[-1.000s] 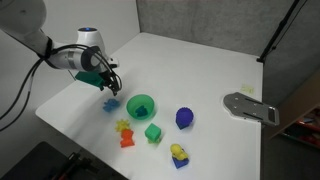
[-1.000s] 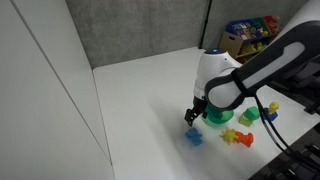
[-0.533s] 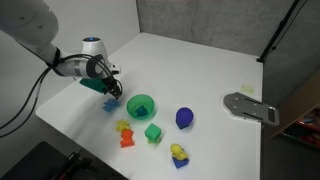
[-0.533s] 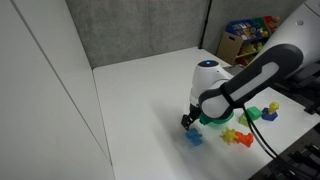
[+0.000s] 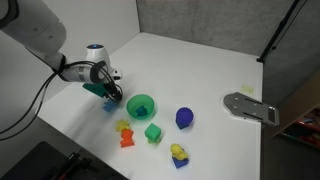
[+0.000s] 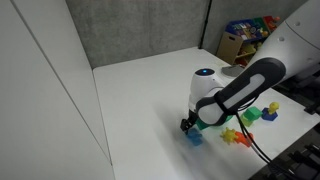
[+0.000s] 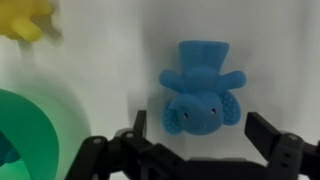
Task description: Put the blue and yellow animal toys into the bowl
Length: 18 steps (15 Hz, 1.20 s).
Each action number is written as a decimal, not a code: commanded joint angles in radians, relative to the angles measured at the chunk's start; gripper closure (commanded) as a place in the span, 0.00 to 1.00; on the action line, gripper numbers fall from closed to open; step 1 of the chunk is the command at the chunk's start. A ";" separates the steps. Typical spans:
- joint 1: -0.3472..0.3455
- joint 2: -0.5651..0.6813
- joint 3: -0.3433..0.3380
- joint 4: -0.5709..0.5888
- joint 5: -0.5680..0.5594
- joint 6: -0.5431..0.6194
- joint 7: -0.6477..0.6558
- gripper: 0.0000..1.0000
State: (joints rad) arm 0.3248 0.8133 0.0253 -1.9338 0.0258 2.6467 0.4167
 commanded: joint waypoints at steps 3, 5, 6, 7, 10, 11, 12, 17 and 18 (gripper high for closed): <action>0.021 0.031 -0.011 0.041 0.027 -0.038 0.045 0.00; 0.022 0.035 -0.010 0.044 0.027 -0.037 0.044 0.26; 0.020 0.034 -0.008 0.044 0.029 -0.038 0.042 0.34; 0.019 0.033 -0.008 0.044 0.030 -0.038 0.040 0.42; 0.017 0.026 -0.007 0.045 0.030 -0.044 0.037 0.65; 0.016 0.021 -0.007 0.044 0.029 -0.047 0.036 0.66; 0.013 0.011 -0.006 0.041 0.030 -0.049 0.033 0.69; -0.003 -0.028 0.011 0.032 0.043 -0.048 0.016 0.85; -0.005 -0.042 0.012 0.026 0.046 -0.046 0.015 0.87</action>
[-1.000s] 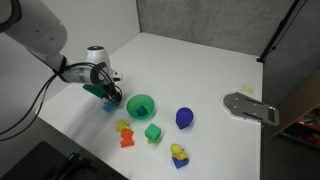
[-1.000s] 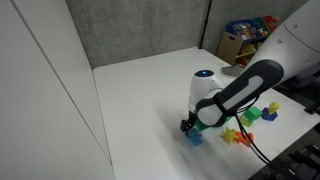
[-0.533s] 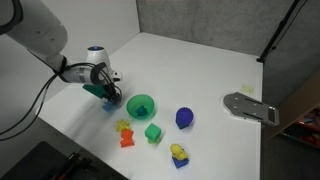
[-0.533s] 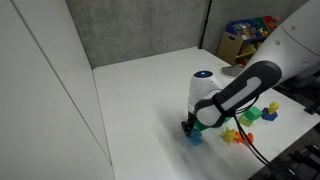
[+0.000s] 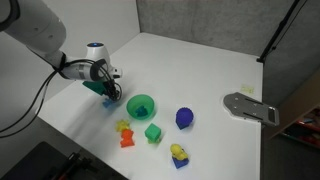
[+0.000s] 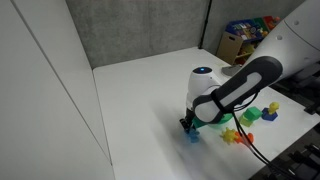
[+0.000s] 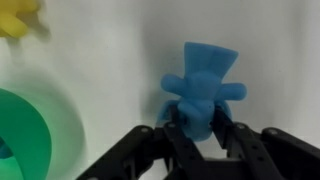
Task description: Put the blue and yellow animal toys into the bowl
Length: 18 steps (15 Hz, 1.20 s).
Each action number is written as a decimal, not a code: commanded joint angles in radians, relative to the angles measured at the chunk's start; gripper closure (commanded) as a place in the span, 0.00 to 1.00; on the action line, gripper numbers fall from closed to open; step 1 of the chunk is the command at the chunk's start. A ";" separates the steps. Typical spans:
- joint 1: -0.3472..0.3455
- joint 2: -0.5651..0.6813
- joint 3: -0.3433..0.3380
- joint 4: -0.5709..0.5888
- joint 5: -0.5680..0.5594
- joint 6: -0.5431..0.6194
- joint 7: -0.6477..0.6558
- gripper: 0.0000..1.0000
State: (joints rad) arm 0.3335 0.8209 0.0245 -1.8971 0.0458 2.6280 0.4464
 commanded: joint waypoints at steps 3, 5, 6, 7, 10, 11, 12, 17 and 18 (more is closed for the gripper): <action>-0.021 -0.105 0.011 -0.028 0.032 -0.022 -0.018 0.89; -0.031 -0.147 0.008 -0.036 0.034 -0.022 -0.018 0.89; -0.041 -0.173 0.007 -0.044 0.036 -0.019 -0.019 0.89; -0.050 -0.197 0.006 -0.051 0.038 -0.018 -0.020 0.89; -0.087 -0.262 -0.004 -0.074 0.047 -0.014 -0.021 0.89; -0.102 -0.280 -0.009 -0.082 0.051 -0.013 -0.021 0.89; -0.119 -0.296 -0.013 -0.090 0.055 -0.013 -0.024 0.89; -0.195 -0.314 -0.050 -0.113 0.058 0.002 -0.026 0.89; -0.209 -0.308 -0.056 -0.114 0.058 0.005 -0.028 0.89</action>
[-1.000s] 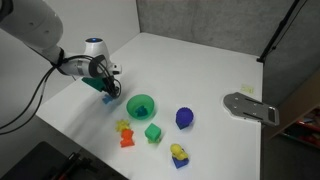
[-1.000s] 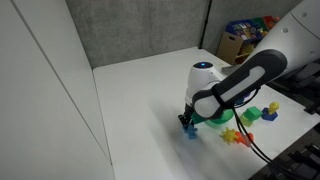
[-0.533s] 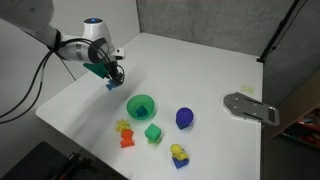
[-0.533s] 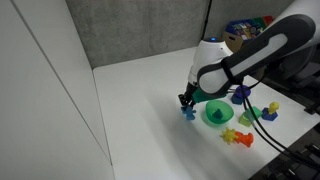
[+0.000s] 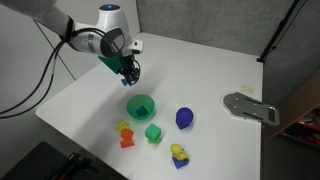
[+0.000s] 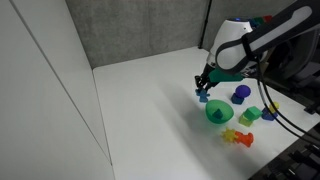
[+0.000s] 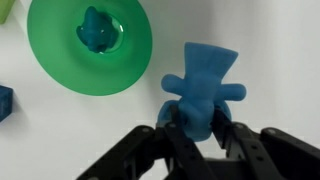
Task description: Put the blue and yellow animal toys into the bowl
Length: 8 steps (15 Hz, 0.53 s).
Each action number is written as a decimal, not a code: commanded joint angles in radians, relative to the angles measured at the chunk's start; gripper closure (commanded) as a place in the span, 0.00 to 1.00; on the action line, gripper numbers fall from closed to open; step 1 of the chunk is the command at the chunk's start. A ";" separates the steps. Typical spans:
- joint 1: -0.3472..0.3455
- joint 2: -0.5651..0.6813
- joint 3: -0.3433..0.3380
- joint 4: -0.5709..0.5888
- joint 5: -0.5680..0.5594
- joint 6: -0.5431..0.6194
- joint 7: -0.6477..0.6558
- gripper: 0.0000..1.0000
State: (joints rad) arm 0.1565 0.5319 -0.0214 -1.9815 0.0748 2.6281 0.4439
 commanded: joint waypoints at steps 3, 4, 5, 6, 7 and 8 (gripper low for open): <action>-0.064 0.004 -0.021 -0.025 0.032 0.003 -0.029 0.89; -0.070 0.010 -0.024 -0.024 0.032 0.002 -0.028 0.89; -0.073 0.016 -0.027 -0.023 0.030 0.001 -0.027 0.89; -0.076 0.020 -0.028 -0.024 0.029 -0.001 -0.027 0.89; -0.077 0.021 -0.029 -0.027 0.028 -0.001 -0.027 0.60; -0.077 0.019 -0.030 -0.032 0.027 0.000 -0.027 0.38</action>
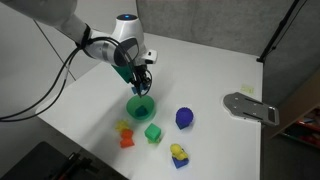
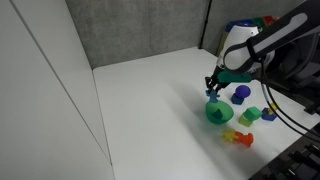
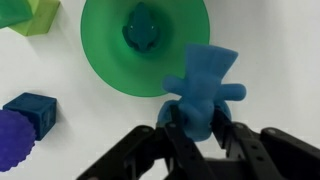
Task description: Put the blue and yellow animal toys into the bowl
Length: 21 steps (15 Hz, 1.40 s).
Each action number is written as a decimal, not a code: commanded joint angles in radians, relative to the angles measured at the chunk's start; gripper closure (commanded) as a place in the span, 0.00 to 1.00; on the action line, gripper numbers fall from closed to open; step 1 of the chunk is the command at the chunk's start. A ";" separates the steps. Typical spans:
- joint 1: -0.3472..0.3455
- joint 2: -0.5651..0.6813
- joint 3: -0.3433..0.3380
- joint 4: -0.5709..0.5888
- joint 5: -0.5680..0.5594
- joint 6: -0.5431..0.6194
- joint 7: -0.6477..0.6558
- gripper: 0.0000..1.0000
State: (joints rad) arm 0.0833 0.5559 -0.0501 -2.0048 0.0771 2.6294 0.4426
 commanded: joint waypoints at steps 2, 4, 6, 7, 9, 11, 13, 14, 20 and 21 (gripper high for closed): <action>-0.006 -0.017 0.001 -0.023 0.026 0.003 -0.030 0.23; -0.007 -0.026 0.002 -0.034 0.027 0.006 -0.034 0.08; -0.008 -0.034 0.003 -0.041 0.028 0.010 -0.036 0.00; -0.008 -0.038 0.004 -0.044 0.028 0.010 -0.037 0.00; -0.006 -0.060 0.003 -0.062 0.025 0.016 -0.042 0.00; -0.003 -0.087 0.002 -0.082 0.020 0.015 -0.047 0.00; -0.001 -0.132 -0.006 -0.119 0.011 0.004 -0.046 0.00; -0.003 -0.154 -0.007 -0.137 0.010 -0.004 -0.047 0.00; -0.016 -0.309 -0.064 -0.255 -0.040 -0.070 -0.027 0.00; -0.030 -0.331 -0.072 -0.270 -0.040 -0.082 -0.037 0.00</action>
State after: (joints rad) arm 0.0806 0.3182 -0.1011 -2.2038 0.0605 2.5856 0.4251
